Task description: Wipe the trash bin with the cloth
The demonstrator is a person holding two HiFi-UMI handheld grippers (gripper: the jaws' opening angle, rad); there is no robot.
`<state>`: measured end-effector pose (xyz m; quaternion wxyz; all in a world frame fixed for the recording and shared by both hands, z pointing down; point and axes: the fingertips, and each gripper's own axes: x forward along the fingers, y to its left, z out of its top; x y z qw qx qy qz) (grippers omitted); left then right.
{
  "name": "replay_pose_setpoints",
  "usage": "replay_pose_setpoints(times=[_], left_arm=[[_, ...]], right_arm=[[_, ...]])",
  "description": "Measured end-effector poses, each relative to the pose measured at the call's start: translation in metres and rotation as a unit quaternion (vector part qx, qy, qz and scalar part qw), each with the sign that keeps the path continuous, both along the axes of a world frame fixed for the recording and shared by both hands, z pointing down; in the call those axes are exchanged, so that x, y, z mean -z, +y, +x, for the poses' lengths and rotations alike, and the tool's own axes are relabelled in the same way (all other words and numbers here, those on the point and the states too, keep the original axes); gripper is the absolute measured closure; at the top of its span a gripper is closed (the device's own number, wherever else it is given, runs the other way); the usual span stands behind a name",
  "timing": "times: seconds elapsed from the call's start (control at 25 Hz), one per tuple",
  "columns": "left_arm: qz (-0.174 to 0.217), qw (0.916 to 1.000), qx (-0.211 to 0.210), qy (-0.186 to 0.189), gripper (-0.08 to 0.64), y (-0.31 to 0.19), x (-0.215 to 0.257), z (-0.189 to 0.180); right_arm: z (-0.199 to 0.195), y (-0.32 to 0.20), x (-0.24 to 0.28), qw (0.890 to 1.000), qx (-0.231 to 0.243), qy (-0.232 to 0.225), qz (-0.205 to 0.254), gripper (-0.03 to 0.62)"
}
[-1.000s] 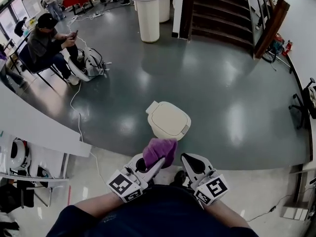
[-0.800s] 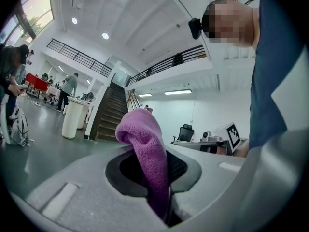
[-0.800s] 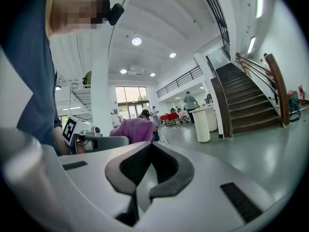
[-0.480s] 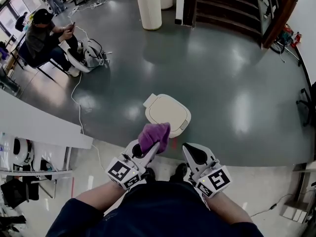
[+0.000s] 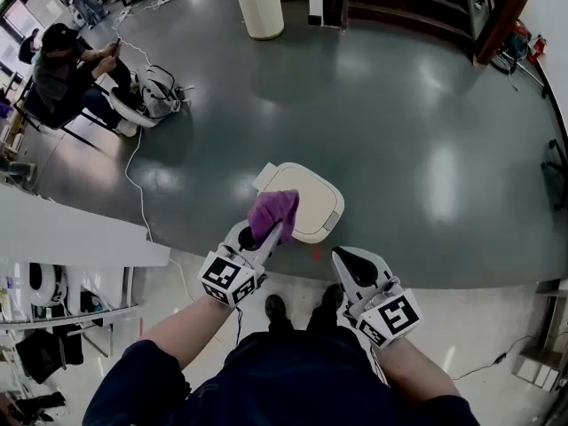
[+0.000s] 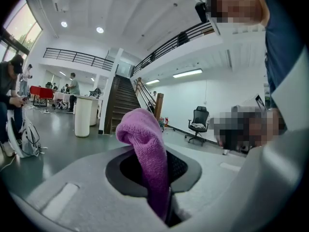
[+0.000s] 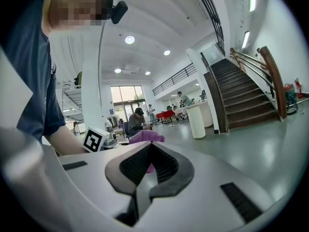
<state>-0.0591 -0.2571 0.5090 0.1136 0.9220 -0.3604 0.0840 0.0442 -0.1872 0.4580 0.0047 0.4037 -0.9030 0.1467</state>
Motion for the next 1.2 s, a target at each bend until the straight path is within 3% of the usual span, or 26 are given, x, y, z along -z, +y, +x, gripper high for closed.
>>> replay_pose_setpoints(times=[0.32,0.56,0.88,1.2], left_arm=[[-0.027,0.9974,0.016,-0.065,0.502,-0.068,-0.069,0.002],[-0.057,0.9879,0.041,-0.138,0.502,-0.123,-0.143,-0.005],[-0.080,0.9690,0.029,-0.232,0.502,-0.171,-0.212,0.001],[-0.090,0.9369,0.034,-0.336,0.502,-0.214,-0.270,-0.009]], right_arm=[[0.015,-0.019,-0.019,1.000,-0.012,-0.001,-0.017,0.581],[0.018,-0.028,-0.037,0.999,-0.008,0.001,-0.032,0.582],[0.023,-0.063,-0.078,0.999,-0.021,-0.001,-0.044,0.581],[0.028,-0.092,-0.111,0.998,-0.021,-0.030,-0.049,0.582]])
